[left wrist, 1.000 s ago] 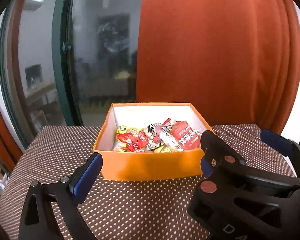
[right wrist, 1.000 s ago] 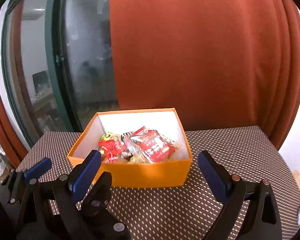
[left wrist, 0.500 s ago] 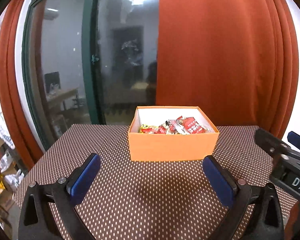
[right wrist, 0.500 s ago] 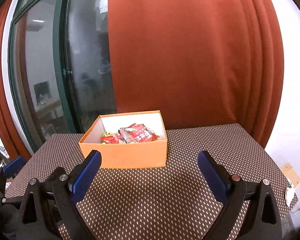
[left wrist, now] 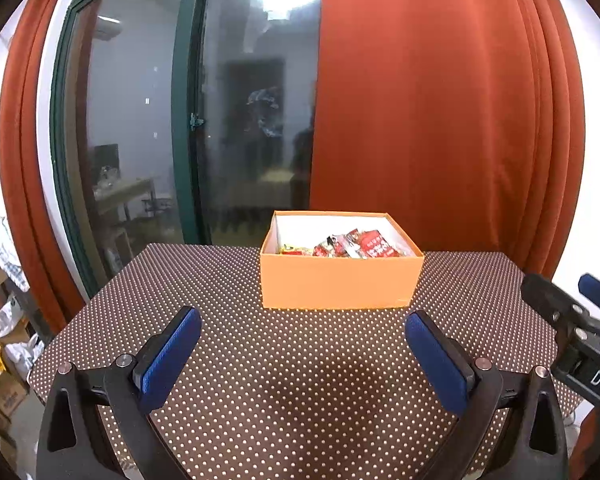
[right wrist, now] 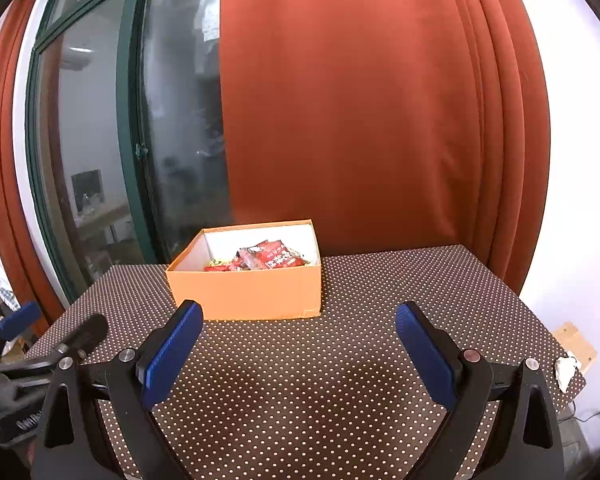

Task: Organize snacks

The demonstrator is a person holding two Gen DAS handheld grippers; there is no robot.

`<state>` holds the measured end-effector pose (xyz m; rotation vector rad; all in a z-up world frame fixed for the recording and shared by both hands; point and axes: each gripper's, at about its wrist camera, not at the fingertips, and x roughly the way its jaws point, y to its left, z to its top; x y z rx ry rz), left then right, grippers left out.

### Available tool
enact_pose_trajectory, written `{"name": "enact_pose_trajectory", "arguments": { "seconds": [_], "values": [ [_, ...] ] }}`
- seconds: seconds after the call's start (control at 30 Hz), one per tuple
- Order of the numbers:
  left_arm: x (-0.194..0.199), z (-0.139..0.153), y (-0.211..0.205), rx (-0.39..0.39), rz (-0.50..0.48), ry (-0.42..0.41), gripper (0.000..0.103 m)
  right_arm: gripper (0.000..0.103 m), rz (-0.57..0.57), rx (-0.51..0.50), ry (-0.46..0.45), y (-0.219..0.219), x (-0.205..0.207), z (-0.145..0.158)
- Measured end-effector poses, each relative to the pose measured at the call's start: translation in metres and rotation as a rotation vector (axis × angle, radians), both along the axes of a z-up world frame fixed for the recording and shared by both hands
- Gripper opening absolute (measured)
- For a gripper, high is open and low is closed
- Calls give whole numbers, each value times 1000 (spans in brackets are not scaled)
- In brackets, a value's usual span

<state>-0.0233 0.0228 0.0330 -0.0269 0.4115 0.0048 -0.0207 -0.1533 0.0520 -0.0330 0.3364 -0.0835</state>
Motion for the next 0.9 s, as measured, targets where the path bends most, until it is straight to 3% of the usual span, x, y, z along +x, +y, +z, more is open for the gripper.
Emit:
{"name": "enact_pose_trajectory", "arguments": {
  "seconds": [0.5,0.9],
  "values": [
    [-17,10,4,-25,7,-40,103,98,18,-16,-8,4,-8,1],
    [-18,5,2,-19,4,-27,103,99,9,1,-2,4,-13,-2]
  ]
}}
